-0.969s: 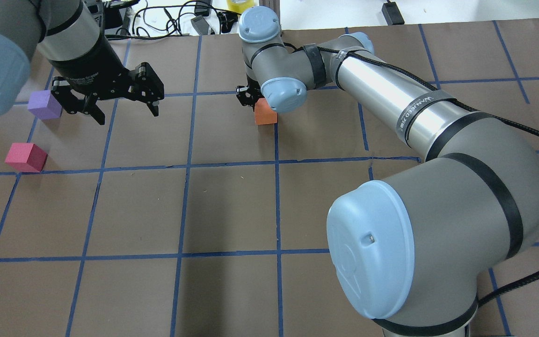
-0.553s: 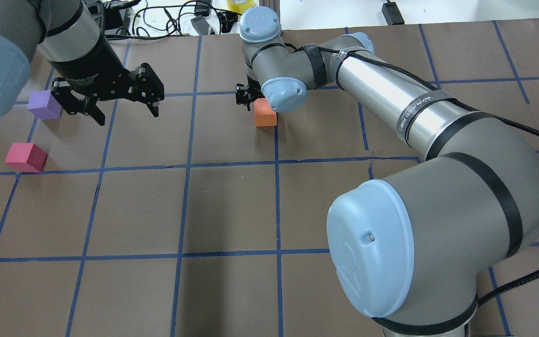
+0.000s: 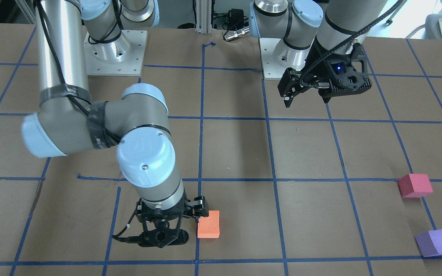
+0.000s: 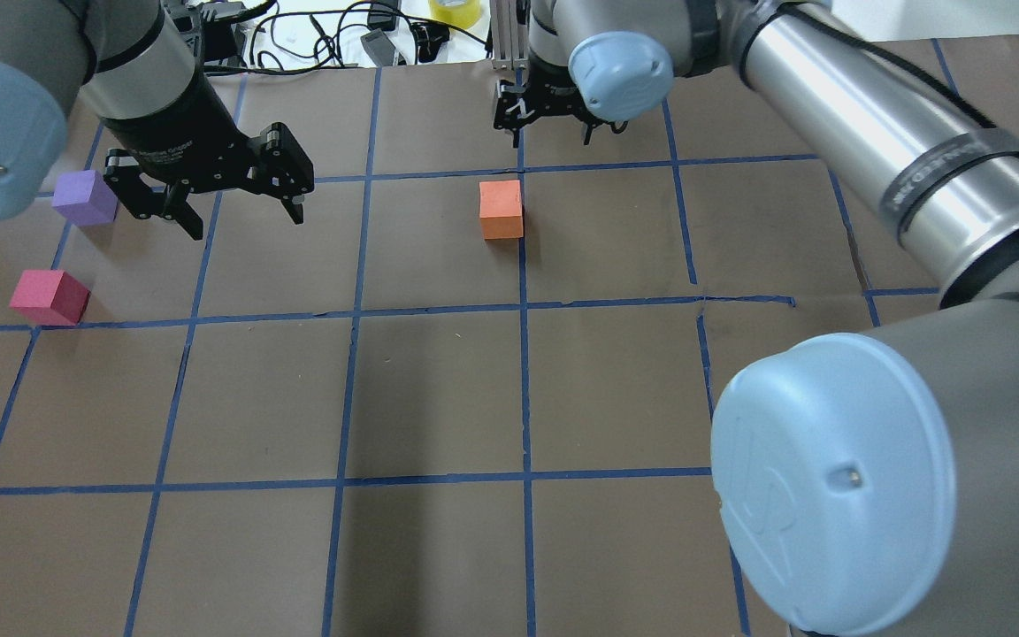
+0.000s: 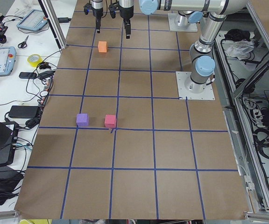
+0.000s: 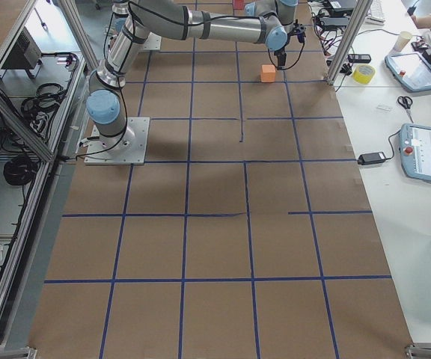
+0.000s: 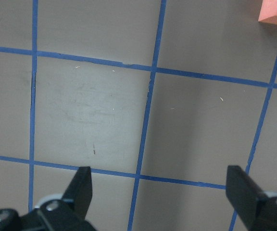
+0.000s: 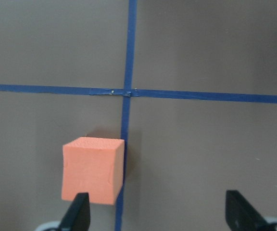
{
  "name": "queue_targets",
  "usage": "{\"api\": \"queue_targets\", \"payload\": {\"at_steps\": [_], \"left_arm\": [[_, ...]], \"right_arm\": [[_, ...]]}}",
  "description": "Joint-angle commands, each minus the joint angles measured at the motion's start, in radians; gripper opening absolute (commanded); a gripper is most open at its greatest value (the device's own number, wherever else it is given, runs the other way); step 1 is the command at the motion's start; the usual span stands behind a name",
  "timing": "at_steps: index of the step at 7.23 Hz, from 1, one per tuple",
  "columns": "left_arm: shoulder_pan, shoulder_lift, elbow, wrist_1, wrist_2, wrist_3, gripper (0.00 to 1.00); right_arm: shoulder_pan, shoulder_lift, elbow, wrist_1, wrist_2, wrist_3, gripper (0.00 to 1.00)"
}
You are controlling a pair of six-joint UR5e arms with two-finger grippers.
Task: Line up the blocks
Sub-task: 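Set the orange cube down, open the right gripper and withdraw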
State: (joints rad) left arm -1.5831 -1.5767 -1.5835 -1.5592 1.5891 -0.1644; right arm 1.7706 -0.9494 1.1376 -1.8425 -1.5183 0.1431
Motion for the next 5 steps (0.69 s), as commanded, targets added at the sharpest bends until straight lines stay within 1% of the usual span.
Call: {"api": "queue_targets", "payload": {"at_steps": [1,2,3,4,5], "left_arm": [[0.005,-0.017,-0.03,0.072,0.015,0.009,1.0],[0.005,-0.025,-0.036,0.099,0.047,0.009,1.0],[0.005,-0.063,-0.044,0.137,0.039,0.015,1.0],[0.003,-0.101,-0.061,0.222,0.038,0.041,1.0],[-0.005,-0.135,-0.059,0.266,0.023,0.037,1.0]], "right_arm": [[-0.141,-0.168,0.02,0.254,-0.058,-0.147,1.0],[-0.172,-0.263,0.049,0.373,-0.063,-0.177,1.0],[-0.181,-0.36,0.104,0.443,-0.066,-0.181,1.0],[-0.183,-0.449,0.176,0.44,-0.066,-0.181,1.0],[-0.181,-0.501,0.23,0.398,-0.057,-0.16,1.0]]}}
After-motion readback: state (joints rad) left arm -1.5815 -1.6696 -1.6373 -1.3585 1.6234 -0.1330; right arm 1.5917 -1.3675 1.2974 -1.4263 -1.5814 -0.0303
